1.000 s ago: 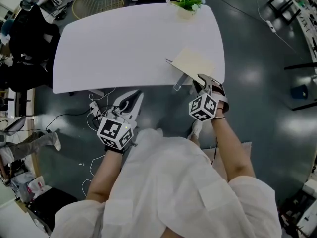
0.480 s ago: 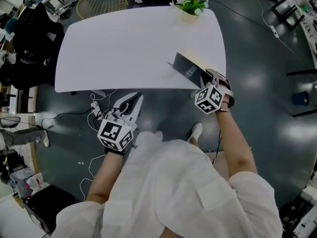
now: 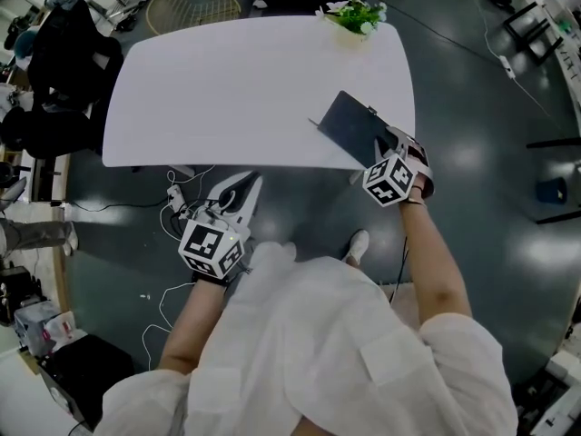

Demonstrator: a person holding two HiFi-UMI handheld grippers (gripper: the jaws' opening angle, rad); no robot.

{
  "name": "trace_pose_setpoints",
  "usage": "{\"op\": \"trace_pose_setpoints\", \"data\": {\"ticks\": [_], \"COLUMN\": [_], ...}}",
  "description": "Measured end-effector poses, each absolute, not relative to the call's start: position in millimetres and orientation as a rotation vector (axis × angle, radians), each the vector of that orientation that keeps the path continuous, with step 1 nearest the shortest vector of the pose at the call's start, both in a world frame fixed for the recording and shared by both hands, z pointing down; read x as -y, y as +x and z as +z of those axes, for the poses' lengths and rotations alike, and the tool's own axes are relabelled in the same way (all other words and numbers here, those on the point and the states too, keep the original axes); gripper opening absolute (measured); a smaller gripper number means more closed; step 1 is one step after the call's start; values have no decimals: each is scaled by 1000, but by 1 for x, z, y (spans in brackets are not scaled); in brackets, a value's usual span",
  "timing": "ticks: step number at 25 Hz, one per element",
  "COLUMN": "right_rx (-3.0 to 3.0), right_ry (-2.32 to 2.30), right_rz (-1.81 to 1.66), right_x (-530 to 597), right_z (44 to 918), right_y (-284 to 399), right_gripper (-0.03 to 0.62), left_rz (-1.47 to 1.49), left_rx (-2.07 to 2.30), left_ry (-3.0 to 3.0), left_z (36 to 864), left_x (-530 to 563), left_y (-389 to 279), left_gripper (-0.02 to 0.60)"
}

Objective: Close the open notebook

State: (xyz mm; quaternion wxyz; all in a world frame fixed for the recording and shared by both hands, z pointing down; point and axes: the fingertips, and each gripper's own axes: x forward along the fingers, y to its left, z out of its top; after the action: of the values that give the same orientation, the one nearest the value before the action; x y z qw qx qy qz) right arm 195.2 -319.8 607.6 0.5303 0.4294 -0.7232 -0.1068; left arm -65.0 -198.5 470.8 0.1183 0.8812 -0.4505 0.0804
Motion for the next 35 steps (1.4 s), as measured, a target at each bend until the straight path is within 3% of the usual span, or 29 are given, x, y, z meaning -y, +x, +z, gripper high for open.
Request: {"op": "trace_pose_setpoints", "data": {"ticks": [13,24,35], "right_rx": [1810,2033,2496], "right_ry": [1136,1418,1583], "right_rz": [-181,142,301], "right_x": [317,295,257], "right_z": [580,547,477], "right_y": [198,207,206], "right_gripper": [114,112,61], "left_rz": [213,186,145], "left_rx": [1313,1292,1285], "left_ry": [2594,2634,2679], "left_z": [466,455,436], "left_x": [204,213,222], "left_y": [-63,-59,-58], "left_gripper": [15,15,15]}}
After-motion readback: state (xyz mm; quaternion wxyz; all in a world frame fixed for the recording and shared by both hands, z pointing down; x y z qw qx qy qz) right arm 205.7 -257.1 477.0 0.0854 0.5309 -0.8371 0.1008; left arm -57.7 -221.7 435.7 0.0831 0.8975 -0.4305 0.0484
